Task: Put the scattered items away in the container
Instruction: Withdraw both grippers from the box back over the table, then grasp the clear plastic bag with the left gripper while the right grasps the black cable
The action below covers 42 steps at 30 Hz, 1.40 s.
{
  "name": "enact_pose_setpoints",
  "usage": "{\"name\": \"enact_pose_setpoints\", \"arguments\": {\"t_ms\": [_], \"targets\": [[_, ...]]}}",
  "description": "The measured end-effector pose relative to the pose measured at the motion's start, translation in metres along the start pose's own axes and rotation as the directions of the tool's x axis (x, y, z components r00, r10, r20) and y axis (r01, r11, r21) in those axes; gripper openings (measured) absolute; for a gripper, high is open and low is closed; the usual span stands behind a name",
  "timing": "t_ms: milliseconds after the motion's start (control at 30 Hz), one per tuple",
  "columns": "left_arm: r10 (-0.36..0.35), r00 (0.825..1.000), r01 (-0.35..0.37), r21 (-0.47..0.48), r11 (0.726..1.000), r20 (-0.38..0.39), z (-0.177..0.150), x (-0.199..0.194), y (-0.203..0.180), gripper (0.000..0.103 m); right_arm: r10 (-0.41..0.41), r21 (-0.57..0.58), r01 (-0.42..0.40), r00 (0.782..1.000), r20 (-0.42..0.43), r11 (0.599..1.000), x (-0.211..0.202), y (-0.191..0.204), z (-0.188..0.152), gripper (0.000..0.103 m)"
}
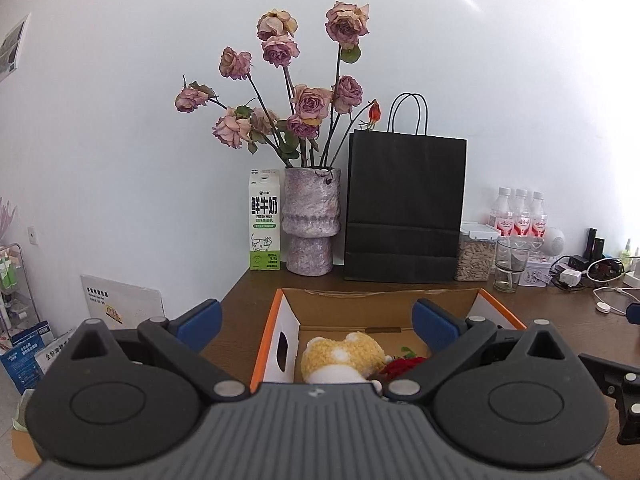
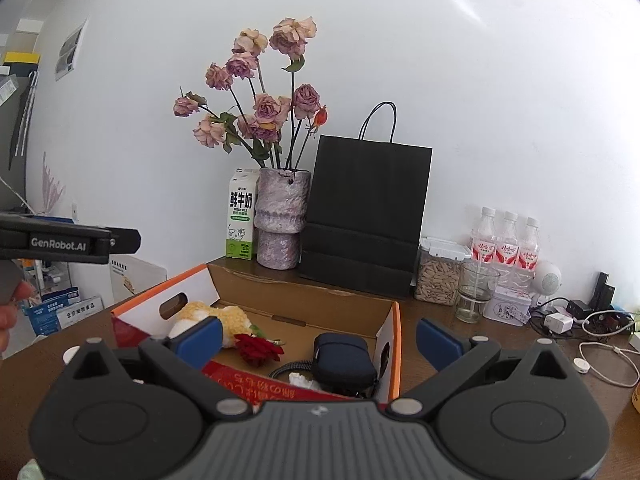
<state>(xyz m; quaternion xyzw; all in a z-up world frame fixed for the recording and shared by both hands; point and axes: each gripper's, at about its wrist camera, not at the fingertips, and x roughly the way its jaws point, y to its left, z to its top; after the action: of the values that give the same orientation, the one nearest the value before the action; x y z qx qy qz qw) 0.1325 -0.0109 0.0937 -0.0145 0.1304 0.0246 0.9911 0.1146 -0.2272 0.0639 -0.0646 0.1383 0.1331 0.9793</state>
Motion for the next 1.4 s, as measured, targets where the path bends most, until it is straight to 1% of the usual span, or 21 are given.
{"name": "enact_pose_setpoints", "arguments": {"t_ms": [133, 300, 400, 467, 567, 700, 800, 967, 1133, 1267, 1400], "targets": [[-0.027, 1.0, 0.028, 0.016, 0.999, -0.008, -0.015, -0.02, -0.002, 0.103, -0.01, 0.009, 0.011, 1.0, -0.016, 1.0, -0.02, 0.003, -0.018, 0.103], [-0.04, 0.999, 0.04, 0.01, 0.999, -0.017, -0.041, -0.045, -0.001, 0.103, -0.009, 0.032, 0.011, 0.998, -0.064, 0.999, -0.038, 0.007, -0.045, 0.103], [-0.06, 0.997, 0.061, 0.017, 0.998, -0.04, -0.057, -0.057, 0.0, 0.103, -0.012, 0.053, 0.017, 0.995, -0.095, 0.998, -0.046, 0.009, -0.061, 0.103], [-0.061, 0.996, 0.062, 0.022, 0.998, -0.06, -0.067, -0.065, -0.001, 0.103, -0.018, 0.065, 0.026, 0.993, -0.117, 0.998, -0.051, 0.011, -0.071, 0.103], [-0.068, 0.992, 0.07, 0.015, 0.997, -0.103, -0.084, -0.078, -0.002, 0.103, -0.025, 0.072, 0.036, 0.989, -0.146, 0.997, -0.061, 0.018, -0.089, 0.103], [-0.08, 0.988, 0.085, 0.031, 0.996, -0.132, -0.102, -0.094, -0.007, 0.103, -0.011, 0.069, 0.024, 0.983, -0.181, 0.997, -0.075, 0.03, -0.107, 0.103], [-0.085, 0.983, 0.095, 0.058, 0.994, -0.161, -0.11, -0.097, -0.013, 0.103, 0.02, 0.059, -0.007, 0.977, -0.211, 0.998, -0.079, 0.04, -0.115, 0.103], [-0.088, 0.98, 0.103, 0.077, 0.992, -0.179, -0.114, -0.098, -0.016, 0.103, 0.014, 0.065, 0.0, 0.974, -0.225, 0.998, -0.08, 0.043, -0.119, 0.103], [-0.098, 0.967, 0.117, 0.07, 0.991, -0.237, -0.121, -0.087, -0.017, 0.103, 0.001, 0.072, 0.018, 0.968, -0.252, 0.997, -0.075, 0.04, -0.123, 0.103], [-0.098, 0.961, 0.119, 0.066, 0.991, -0.26, -0.125, -0.083, -0.016, 0.103, 0.005, 0.075, 0.015, 0.964, -0.267, 0.997, -0.072, 0.04, -0.125, 0.103], [-0.103, 0.951, 0.124, 0.057, 0.991, -0.292, -0.129, -0.079, -0.016, 0.103, 0.011, 0.075, 0.01, 0.962, -0.274, 0.997, -0.071, 0.041, -0.127, 0.103]]}}
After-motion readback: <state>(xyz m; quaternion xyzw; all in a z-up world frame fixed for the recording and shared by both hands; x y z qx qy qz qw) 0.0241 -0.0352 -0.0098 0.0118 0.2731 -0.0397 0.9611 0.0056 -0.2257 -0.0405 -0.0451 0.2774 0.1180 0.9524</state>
